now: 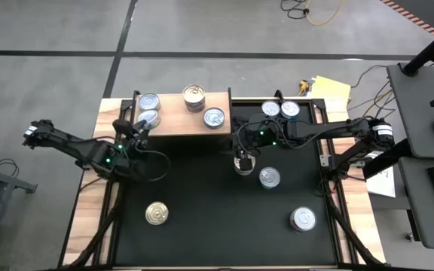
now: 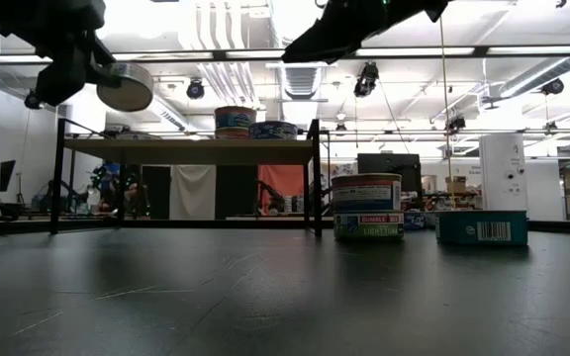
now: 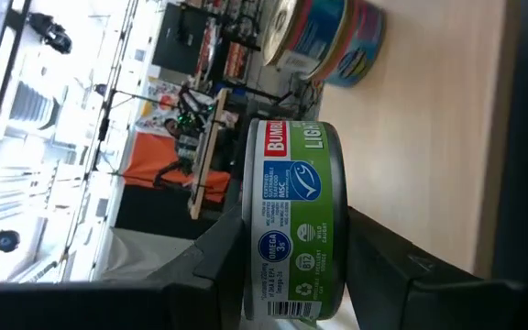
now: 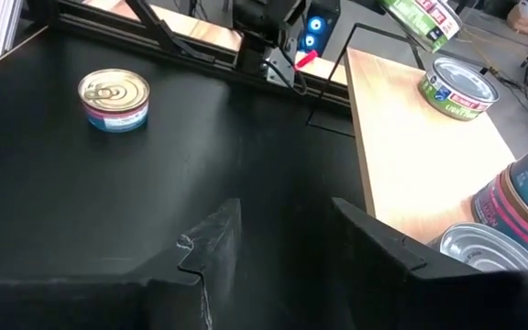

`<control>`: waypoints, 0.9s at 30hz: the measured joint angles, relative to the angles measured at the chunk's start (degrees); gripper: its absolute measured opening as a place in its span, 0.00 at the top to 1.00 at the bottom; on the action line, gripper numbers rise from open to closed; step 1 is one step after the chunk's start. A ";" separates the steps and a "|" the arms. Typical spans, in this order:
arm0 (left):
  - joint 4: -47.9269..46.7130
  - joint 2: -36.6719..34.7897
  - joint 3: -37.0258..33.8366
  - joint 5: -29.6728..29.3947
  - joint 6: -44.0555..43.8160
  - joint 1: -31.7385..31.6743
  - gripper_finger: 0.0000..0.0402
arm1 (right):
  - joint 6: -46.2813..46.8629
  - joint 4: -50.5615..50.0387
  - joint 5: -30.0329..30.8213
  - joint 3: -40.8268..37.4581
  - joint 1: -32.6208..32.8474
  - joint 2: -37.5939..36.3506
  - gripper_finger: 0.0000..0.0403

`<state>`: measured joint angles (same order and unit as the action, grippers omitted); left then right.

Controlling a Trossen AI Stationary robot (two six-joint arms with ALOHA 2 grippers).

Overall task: Stack canned seafood by type on shelf
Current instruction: Stack the green/white tuna can on top of the other green/white tuna can on the shelf

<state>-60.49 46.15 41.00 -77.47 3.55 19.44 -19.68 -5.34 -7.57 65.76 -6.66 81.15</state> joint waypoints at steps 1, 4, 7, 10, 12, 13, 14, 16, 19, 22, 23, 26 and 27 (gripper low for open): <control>-0.04 -0.43 -0.13 0.06 0.53 -0.56 0.69 | -0.03 0.07 0.00 0.01 0.00 0.00 0.61; 0.36 -1.30 -0.19 0.45 1.28 -3.06 0.69 | -0.50 0.09 0.00 0.00 -0.01 0.01 0.60; 2.16 -1.60 0.21 0.45 1.49 -6.31 0.69 | -0.50 0.56 0.00 0.00 -0.01 0.00 0.60; 8.76 -1.17 0.54 3.48 6.31 -9.35 0.69 | -0.50 0.99 0.00 0.00 -0.02 0.00 0.62; 13.81 -0.53 0.54 7.14 12.00 -11.10 0.69 | -0.71 1.08 0.00 0.00 0.00 0.00 0.63; 15.69 -0.29 0.54 7.89 14.50 -12.00 0.69 | -0.92 1.16 0.02 0.00 -0.02 0.02 0.64; 16.57 -0.22 0.54 7.91 16.49 -12.98 0.69 | -0.98 1.14 0.01 0.00 -0.01 0.00 0.64; 17.25 -0.54 0.54 7.67 18.63 -15.22 0.69 | -1.20 1.14 0.00 0.00 0.00 0.00 0.65; 17.74 -0.94 0.54 7.95 18.40 -18.74 0.69 | -1.37 1.14 0.01 0.00 0.00 0.01 0.67; 19.52 -0.81 0.54 8.40 19.29 -21.76 0.69 | -2.00 1.12 0.01 0.00 -0.01 0.00 0.69; 20.89 -0.68 0.54 9.33 20.55 -22.60 0.69 | -2.19 1.12 0.00 0.00 -0.02 0.00 0.69; 26.26 0.07 0.54 12.96 26.00 -24.33 0.69 | -2.83 1.12 0.00 0.00 -0.04 0.00 0.70; 27.66 0.24 0.54 13.48 28.26 -24.99 0.69 | -2.89 1.12 0.02 0.00 -0.03 0.00 0.70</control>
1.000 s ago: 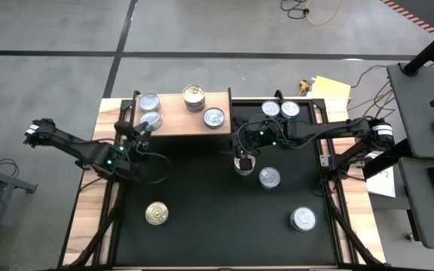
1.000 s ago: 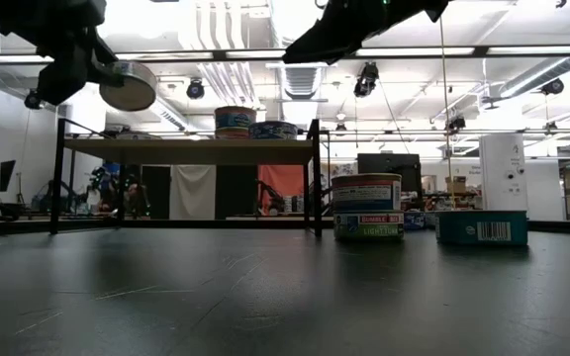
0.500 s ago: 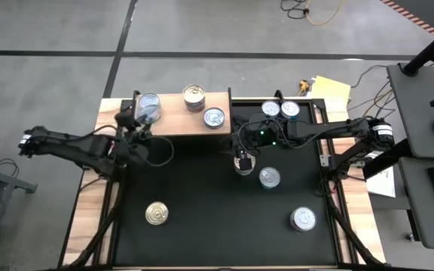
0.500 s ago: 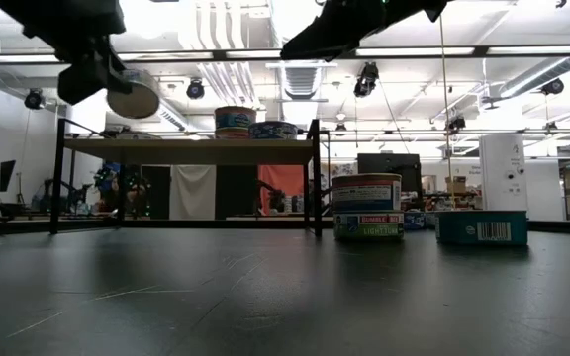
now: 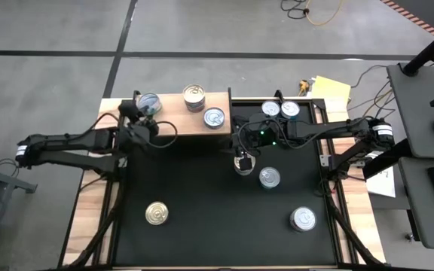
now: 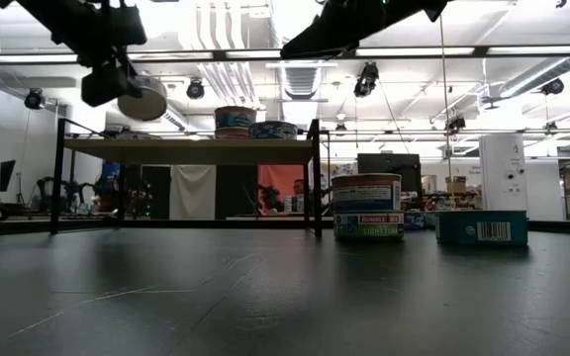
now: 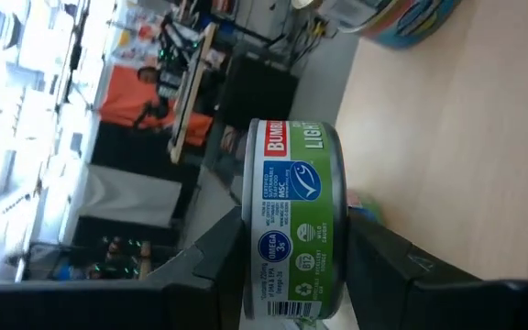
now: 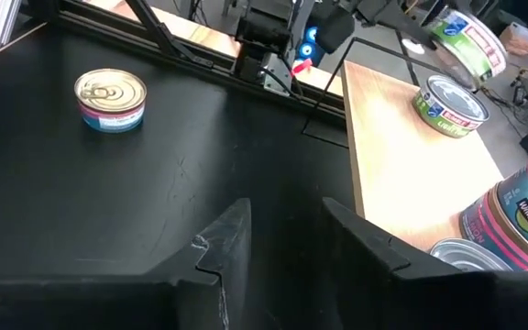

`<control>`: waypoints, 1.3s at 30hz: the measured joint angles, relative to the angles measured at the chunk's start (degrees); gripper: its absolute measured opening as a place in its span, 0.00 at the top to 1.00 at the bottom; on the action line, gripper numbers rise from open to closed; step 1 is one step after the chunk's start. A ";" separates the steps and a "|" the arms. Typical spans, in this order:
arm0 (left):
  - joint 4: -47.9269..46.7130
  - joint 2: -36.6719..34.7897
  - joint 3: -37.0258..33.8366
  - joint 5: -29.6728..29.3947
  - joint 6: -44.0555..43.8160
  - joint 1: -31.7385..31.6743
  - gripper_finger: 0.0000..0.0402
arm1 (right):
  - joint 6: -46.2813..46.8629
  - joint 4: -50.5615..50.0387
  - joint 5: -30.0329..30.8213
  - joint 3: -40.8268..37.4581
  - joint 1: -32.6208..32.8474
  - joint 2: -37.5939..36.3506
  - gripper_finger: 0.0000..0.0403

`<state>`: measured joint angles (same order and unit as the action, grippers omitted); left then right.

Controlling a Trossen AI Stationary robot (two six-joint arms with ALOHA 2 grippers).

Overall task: Stack canned seafood by type on shelf
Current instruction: Stack the green/white tuna can on top of the other green/white tuna can on the shelf

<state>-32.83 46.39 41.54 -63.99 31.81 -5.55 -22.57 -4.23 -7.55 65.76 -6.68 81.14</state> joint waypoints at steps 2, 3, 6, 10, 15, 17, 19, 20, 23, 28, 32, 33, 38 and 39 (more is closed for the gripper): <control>1.22 0.03 0.00 -0.07 4.32 -1.38 0.69 | 0.00 -0.02 0.00 0.00 -0.02 0.00 0.71; 1.26 -0.05 0.00 -0.05 6.12 -2.09 0.69 | 0.01 -0.02 0.00 0.00 -0.02 0.00 0.72; 1.11 -0.71 0.00 1.72 7.60 -3.29 0.69 | -0.05 -0.13 0.00 0.00 0.00 0.02 0.73; 1.50 -2.79 0.00 11.30 8.99 -3.20 0.69 | -2.87 0.24 0.01 0.00 0.00 0.00 0.73; 6.19 -6.51 -0.04 27.57 15.71 -2.70 0.69 | -5.75 4.02 0.02 0.02 0.00 0.26 0.71; 8.51 -8.03 -0.04 24.70 18.78 -2.77 0.69 | -6.38 4.94 0.04 0.01 0.00 0.39 0.70; 9.33 -9.59 -0.04 20.65 21.56 -2.86 0.69 | -6.91 6.90 0.04 0.00 0.00 0.59 0.68; 9.37 -10.38 -0.04 20.58 23.10 -2.86 0.69 | -6.99 8.75 0.04 0.03 0.00 0.76 0.66; 9.40 -12.49 -0.04 28.14 26.07 -2.84 0.69 | -7.24 13.83 0.32 1.12 0.00 1.64 0.61; 10.31 -15.77 -0.04 34.41 28.68 -2.88 0.69 | -10.54 15.39 5.54 5.83 0.04 5.06 0.50; 9.85 -17.64 -0.04 38.17 26.51 -2.65 0.69 | -15.06 15.16 6.32 9.22 0.73 8.69 0.45; 9.72 -17.97 -0.04 39.74 26.06 -2.58 0.69 | -16.03 14.77 6.32 9.90 1.09 9.46 0.44; 9.44 -19.31 -0.04 40.41 26.52 -2.62 0.69 | -18.82 13.90 11.90 13.46 2.97 12.69 0.42; 9.48 -19.53 -0.04 40.43 27.56 -2.60 0.69 | -20.45 14.23 13.27 14.18 3.19 13.24 0.42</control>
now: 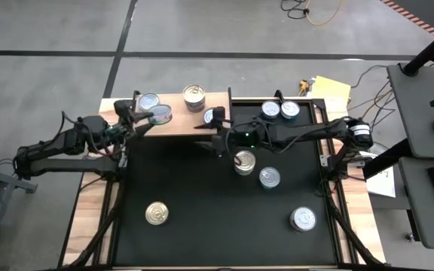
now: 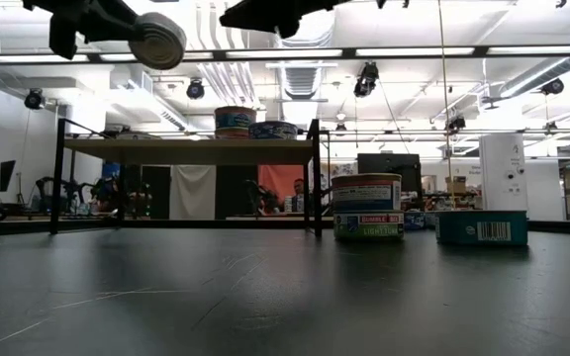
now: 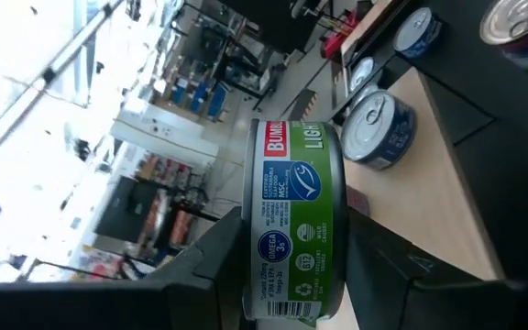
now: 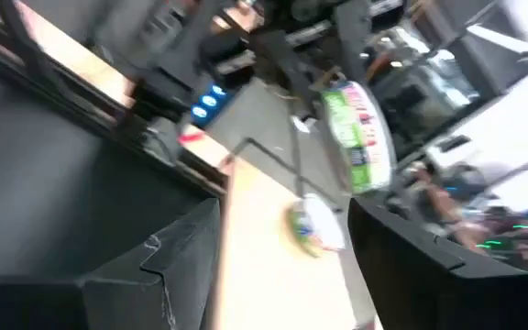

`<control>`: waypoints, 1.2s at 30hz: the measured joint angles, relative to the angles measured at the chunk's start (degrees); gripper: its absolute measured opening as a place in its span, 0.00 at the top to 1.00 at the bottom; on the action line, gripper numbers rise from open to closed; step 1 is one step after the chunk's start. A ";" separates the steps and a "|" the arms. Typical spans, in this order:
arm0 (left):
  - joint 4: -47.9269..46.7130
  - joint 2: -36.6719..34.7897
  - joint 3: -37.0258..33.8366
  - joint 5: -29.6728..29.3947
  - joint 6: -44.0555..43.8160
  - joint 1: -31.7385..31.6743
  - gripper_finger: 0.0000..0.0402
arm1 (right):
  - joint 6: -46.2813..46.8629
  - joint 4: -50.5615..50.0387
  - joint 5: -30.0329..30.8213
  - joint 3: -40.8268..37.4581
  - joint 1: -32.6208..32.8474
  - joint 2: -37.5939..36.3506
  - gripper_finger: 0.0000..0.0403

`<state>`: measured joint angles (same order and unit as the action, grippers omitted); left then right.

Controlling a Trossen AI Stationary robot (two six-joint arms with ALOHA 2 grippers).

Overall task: Stack canned seafood by type on shelf
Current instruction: Stack the green/white tuna can on top of the other green/white tuna can on the shelf

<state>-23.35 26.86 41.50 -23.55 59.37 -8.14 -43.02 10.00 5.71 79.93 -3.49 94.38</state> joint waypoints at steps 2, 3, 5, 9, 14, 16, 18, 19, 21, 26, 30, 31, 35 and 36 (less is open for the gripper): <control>0.04 -0.23 0.00 0.14 2.19 0.01 0.69 | -3.12 1.16 0.96 1.76 0.11 1.53 0.42; 0.16 -0.42 0.00 0.16 2.95 0.00 0.69 | -4.25 1.85 0.99 2.88 0.11 2.44 0.43; -0.05 -0.51 0.00 0.47 3.66 0.00 0.69 | -6.29 2.44 0.98 5.49 -0.23 4.39 0.43; -0.30 -0.78 0.00 2.36 4.32 0.00 0.69 | -9.22 2.51 -0.44 10.49 -1.52 8.73 0.42; -0.17 -0.73 0.00 3.31 3.30 0.07 0.69 | -10.58 2.16 -0.57 14.72 -2.84 12.87 0.38; -0.23 -0.70 0.00 3.29 3.02 0.07 0.69 | -10.54 2.31 -0.59 15.66 -3.08 13.54 0.37; -0.08 -0.60 0.00 3.31 2.96 0.07 0.69 | -10.54 2.61 -0.61 16.43 -3.21 13.62 0.36; 0.02 -0.54 0.00 3.48 2.92 0.09 0.69 | -10.55 2.68 -0.65 16.68 -3.21 13.62 0.36; 0.46 -0.36 0.00 4.77 2.88 0.07 0.69 | -10.77 2.72 -1.50 17.06 -3.21 13.62 0.35; 2.86 0.91 0.00 6.77 2.29 0.09 0.69 | -10.93 2.75 -3.26 17.31 -3.21 13.62 0.37; 4.29 2.96 0.00 8.13 2.23 0.07 0.69 | -10.58 2.77 -5.40 17.32 -3.43 13.62 0.39; 4.46 3.50 0.00 8.98 2.19 0.07 0.69 | -10.56 2.77 -5.53 17.32 -3.44 13.62 0.40; 5.46 5.10 0.00 9.57 2.23 0.09 0.69 | -10.56 2.46 -5.70 17.30 -3.43 13.65 0.43; 5.75 5.23 0.00 9.58 2.24 0.09 0.69 | -10.57 2.39 -5.72 17.30 -3.43 13.65 0.44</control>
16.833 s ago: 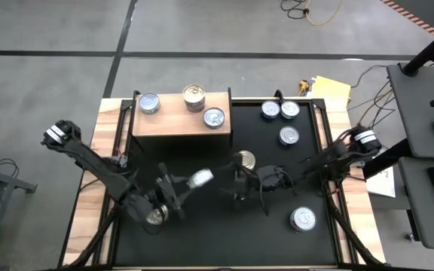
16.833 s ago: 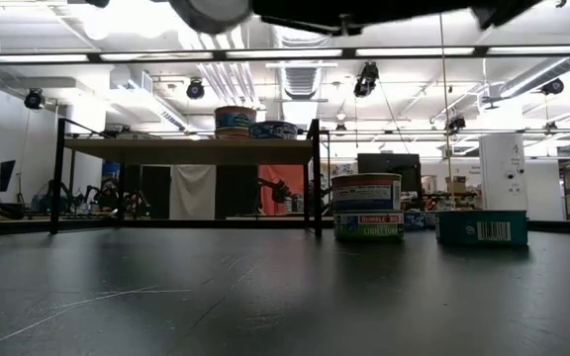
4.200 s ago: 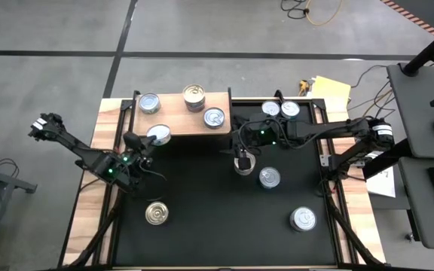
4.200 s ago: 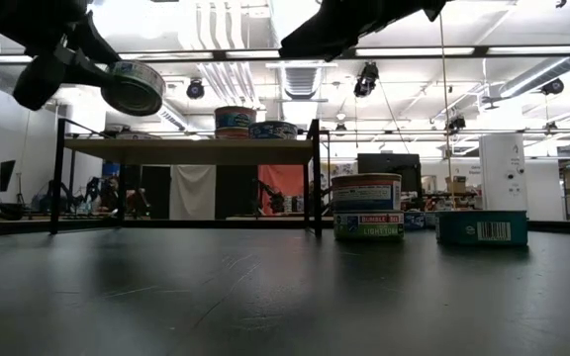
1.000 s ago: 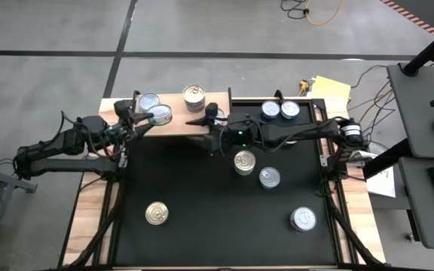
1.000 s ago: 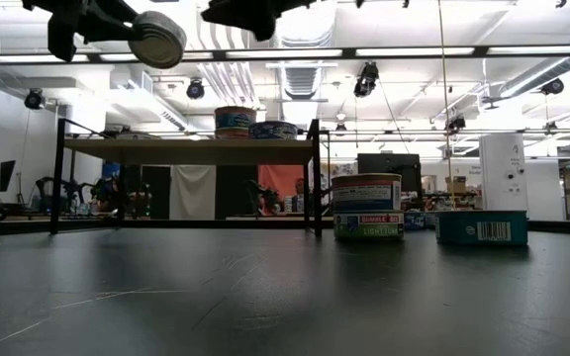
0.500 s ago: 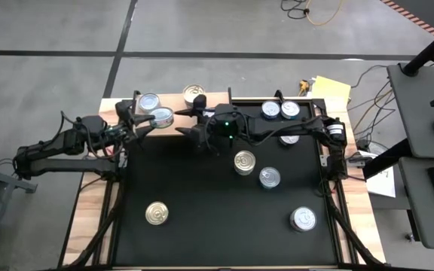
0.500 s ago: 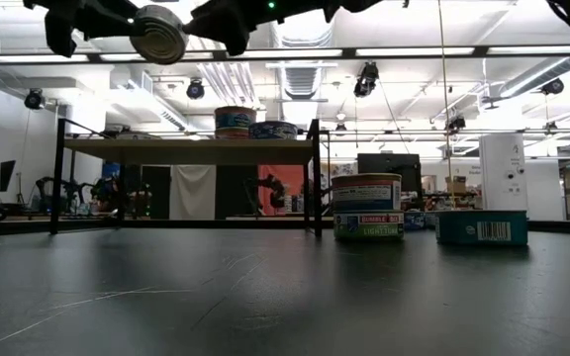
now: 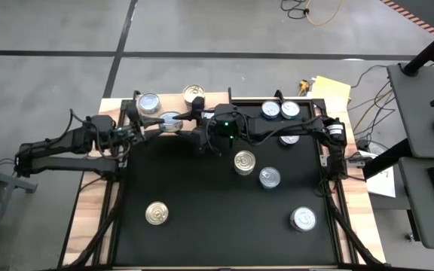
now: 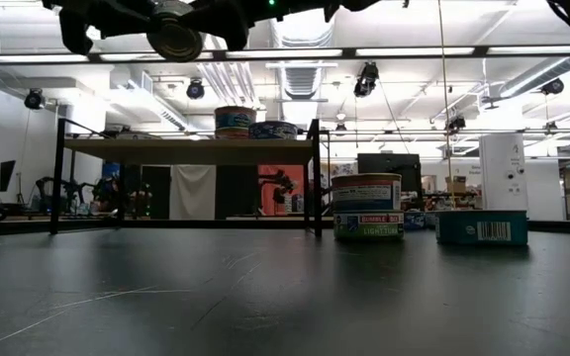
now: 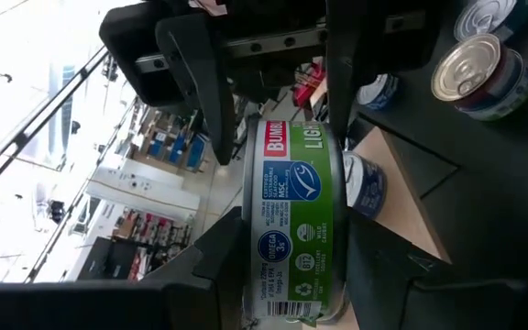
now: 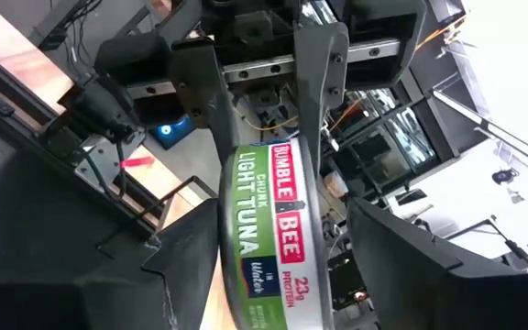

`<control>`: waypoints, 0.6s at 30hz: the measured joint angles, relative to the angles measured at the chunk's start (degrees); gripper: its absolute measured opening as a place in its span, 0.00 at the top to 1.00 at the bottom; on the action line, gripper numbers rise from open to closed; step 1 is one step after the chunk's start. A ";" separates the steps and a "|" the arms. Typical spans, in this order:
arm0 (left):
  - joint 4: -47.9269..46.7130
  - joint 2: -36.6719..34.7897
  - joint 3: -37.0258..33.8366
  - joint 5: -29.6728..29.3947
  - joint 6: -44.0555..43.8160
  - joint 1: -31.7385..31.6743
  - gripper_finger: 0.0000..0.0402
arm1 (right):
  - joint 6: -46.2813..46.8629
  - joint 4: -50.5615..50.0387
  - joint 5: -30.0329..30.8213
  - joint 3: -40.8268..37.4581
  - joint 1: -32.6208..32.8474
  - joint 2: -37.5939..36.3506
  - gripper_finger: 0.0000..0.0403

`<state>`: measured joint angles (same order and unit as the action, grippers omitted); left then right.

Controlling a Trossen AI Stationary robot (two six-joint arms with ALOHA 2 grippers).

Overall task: Stack canned seafood by type on shelf
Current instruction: Stack the green/white tuna can on top of the other green/white tuna can on the shelf

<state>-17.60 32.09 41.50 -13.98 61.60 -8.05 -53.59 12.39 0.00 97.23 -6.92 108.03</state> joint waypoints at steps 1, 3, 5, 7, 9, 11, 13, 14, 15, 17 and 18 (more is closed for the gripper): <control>0.41 0.05 0.00 0.01 0.00 0.00 0.69 | 0.01 0.09 0.04 0.00 0.00 0.00 0.44; 1.40 0.07 0.00 0.02 0.00 0.00 0.69 | 0.01 -0.23 0.45 0.00 -0.03 0.00 0.47; 1.81 -0.14 0.00 0.06 0.00 0.00 0.69 | -0.36 -0.71 1.54 0.00 -0.04 0.00 0.50; 1.61 -0.37 0.00 0.10 0.00 0.00 0.69 | -0.56 -0.91 1.58 0.00 -0.22 0.00 0.55; 1.68 -0.38 0.00 0.11 -0.18 0.00 0.69 | -1.34 -1.07 1.43 0.00 -0.40 0.00 0.61; 1.36 -0.20 -0.01 0.19 -0.62 0.00 0.68 | -2.80 -1.88 1.39 0.00 -0.53 0.00 0.66; 1.59 0.03 -0.02 0.02 -0.61 0.00 0.63 | -3.57 -1.82 1.37 0.00 -0.60 0.00 0.66; 2.23 0.13 -0.02 -0.52 -0.61 0.00 0.60 | -3.88 -1.46 1.52 0.00 -0.61 0.00 0.66; 2.67 0.21 -0.02 -1.68 -0.71 0.00 0.56 | -4.32 -1.24 1.79 0.00 -0.61 0.00 0.66; 3.16 0.51 -0.02 -4.56 -1.42 0.02 0.49 | -5.01 -1.46 2.87 0.00 -0.63 -0.32 0.66; 3.58 0.66 -0.02 -6.39 -1.90 0.00 0.47 | -5.71 -1.62 4.07 0.00 -0.63 -0.43 0.66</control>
<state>-14.02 32.75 41.47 -20.37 59.70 -8.05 -59.30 10.77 4.07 97.23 -7.55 107.60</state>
